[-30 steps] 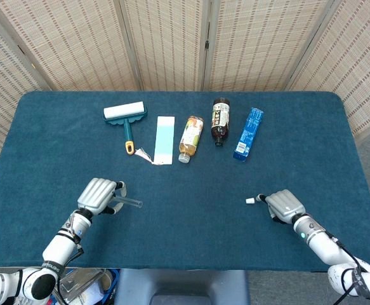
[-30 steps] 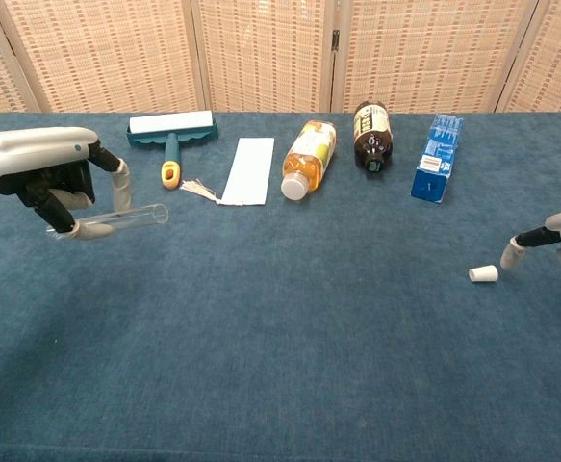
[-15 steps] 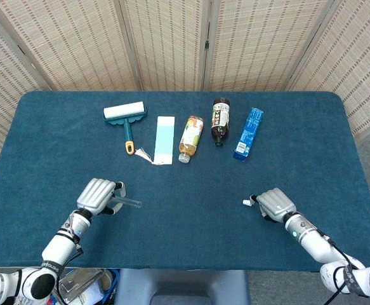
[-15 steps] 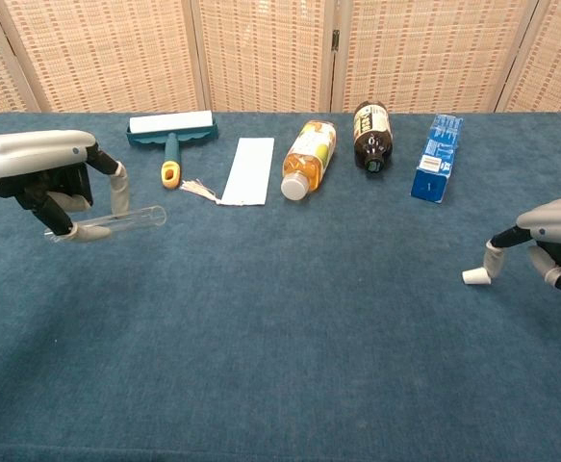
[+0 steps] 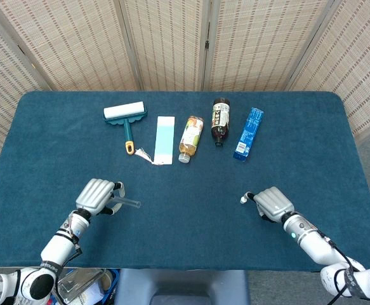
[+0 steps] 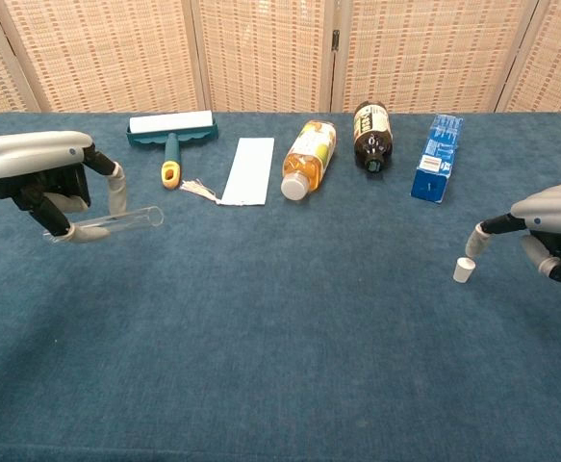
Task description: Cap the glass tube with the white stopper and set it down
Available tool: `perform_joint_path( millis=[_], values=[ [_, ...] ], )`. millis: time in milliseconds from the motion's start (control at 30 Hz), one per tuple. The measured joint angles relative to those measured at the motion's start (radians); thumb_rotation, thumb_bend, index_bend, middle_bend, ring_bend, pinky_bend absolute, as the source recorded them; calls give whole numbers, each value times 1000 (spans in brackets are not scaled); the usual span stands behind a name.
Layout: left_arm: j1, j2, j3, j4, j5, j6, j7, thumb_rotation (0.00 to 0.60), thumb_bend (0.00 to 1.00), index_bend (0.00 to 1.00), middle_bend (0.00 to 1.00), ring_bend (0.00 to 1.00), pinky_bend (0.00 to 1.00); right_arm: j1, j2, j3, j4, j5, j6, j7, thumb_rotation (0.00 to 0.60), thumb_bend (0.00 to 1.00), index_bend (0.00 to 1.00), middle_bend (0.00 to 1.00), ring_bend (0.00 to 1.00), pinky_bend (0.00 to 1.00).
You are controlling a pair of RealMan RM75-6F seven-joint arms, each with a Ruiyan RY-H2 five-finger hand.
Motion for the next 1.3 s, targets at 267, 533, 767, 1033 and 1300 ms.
perform_joint_path(
  millis=[267,533,767,1033,1300],
  values=[
    [3,5,-6,-3,4,4,-4,600,379,593,1000,1000,1000,-15,44,2,-52,-28,64,3,600,988,206,994,1000,1000],
    [7,12,-5,-13,7,6,-3,600,378,592,1000,1000,1000,-74,117,30,-130,-83,214,54,600,500,206,554,585,668],
    [11,19,-6,-24,4,11,1,600,378,589,1000,1000,1000,-108,131,49,-129,-136,249,173,600,133,21,49,42,81],
    [12,23,-3,-37,3,13,10,600,378,594,1000,1000,1000,-133,103,62,-61,-222,282,272,600,70,3,0,0,0],
    [15,25,-2,-49,2,20,19,600,378,595,1000,1000,1000,-145,28,60,42,-300,314,312,600,215,324,12,0,0]
  ],
)
